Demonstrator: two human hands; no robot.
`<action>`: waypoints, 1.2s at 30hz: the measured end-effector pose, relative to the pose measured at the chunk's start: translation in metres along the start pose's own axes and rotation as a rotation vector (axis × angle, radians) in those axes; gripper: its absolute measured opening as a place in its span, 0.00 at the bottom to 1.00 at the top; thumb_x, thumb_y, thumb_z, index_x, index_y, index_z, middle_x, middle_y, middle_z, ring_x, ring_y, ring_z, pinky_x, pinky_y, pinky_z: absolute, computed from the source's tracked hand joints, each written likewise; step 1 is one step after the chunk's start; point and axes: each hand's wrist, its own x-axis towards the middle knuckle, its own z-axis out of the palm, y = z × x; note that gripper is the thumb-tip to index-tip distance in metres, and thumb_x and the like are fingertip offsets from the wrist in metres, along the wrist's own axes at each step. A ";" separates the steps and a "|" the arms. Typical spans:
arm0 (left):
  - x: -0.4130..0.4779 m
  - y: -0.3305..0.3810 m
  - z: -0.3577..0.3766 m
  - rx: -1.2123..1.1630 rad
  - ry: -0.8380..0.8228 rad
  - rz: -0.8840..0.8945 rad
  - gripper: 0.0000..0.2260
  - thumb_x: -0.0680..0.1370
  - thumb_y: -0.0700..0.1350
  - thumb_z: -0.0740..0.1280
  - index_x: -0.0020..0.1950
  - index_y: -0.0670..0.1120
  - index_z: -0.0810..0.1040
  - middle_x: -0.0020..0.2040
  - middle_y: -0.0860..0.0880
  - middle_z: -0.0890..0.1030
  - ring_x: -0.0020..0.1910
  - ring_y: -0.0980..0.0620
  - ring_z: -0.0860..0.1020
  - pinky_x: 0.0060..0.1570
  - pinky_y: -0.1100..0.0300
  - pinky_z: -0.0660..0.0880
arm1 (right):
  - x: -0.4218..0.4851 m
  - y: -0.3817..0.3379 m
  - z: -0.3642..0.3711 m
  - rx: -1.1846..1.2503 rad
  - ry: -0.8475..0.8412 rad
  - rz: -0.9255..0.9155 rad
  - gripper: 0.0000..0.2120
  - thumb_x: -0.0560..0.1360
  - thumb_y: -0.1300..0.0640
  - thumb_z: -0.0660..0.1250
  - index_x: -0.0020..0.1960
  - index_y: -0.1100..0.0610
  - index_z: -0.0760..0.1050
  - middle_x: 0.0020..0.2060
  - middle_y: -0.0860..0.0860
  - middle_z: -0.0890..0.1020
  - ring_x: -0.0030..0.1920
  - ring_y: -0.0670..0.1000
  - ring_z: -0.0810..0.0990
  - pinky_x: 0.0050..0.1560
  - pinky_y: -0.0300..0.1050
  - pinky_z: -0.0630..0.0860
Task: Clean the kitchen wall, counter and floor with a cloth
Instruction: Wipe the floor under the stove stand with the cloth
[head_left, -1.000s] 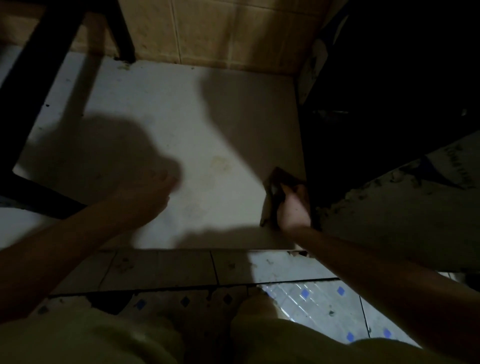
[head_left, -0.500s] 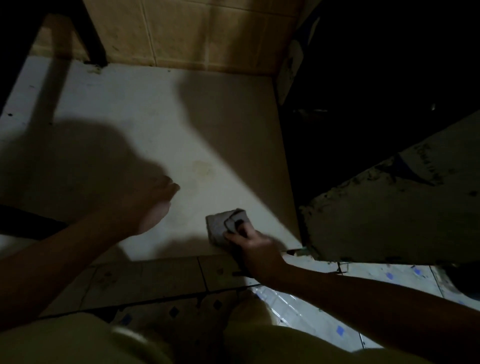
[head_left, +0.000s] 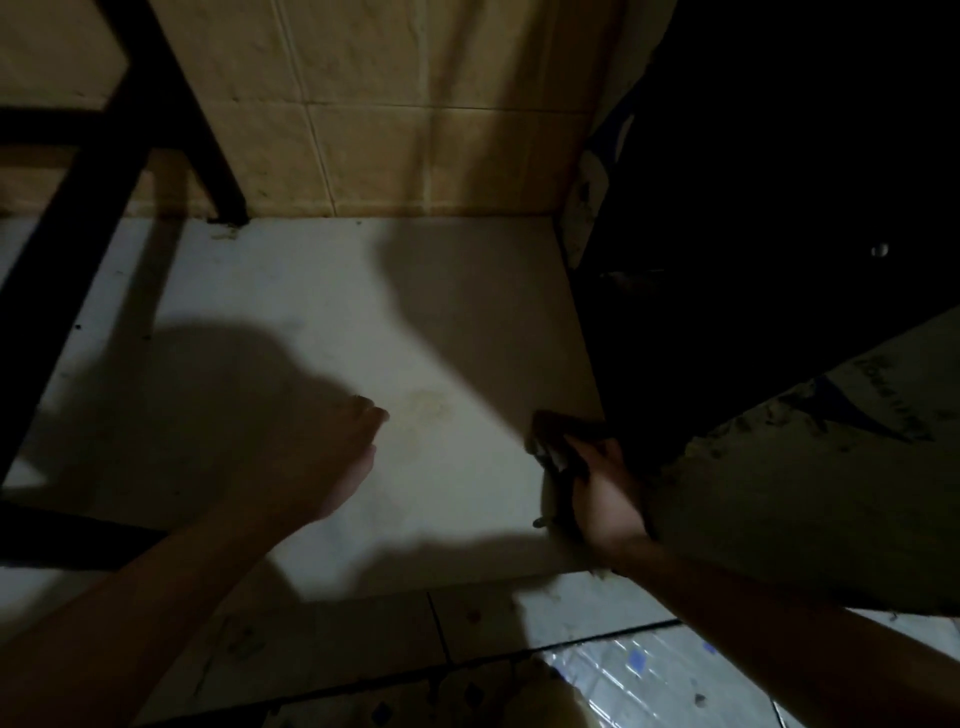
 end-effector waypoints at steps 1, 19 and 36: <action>0.000 -0.005 0.000 -0.012 0.014 -0.015 0.17 0.73 0.36 0.68 0.62 0.38 0.76 0.57 0.38 0.78 0.54 0.39 0.78 0.57 0.47 0.73 | 0.002 -0.003 0.000 0.004 -0.017 0.001 0.23 0.75 0.66 0.58 0.67 0.52 0.70 0.60 0.59 0.71 0.56 0.60 0.73 0.55 0.49 0.72; 0.050 -0.048 0.009 0.041 0.115 -0.034 0.20 0.59 0.36 0.78 0.48 0.44 0.78 0.39 0.44 0.80 0.33 0.45 0.80 0.33 0.54 0.79 | 0.141 -0.047 0.011 0.070 0.081 0.200 0.20 0.78 0.66 0.57 0.69 0.57 0.69 0.69 0.61 0.67 0.68 0.61 0.66 0.70 0.51 0.60; 0.053 -0.074 0.015 -0.071 0.060 -0.120 0.17 0.76 0.42 0.55 0.58 0.39 0.78 0.53 0.40 0.79 0.54 0.43 0.78 0.57 0.49 0.72 | 0.198 -0.059 0.021 -0.032 0.157 0.167 0.20 0.77 0.66 0.58 0.68 0.58 0.71 0.67 0.62 0.68 0.67 0.62 0.67 0.65 0.52 0.62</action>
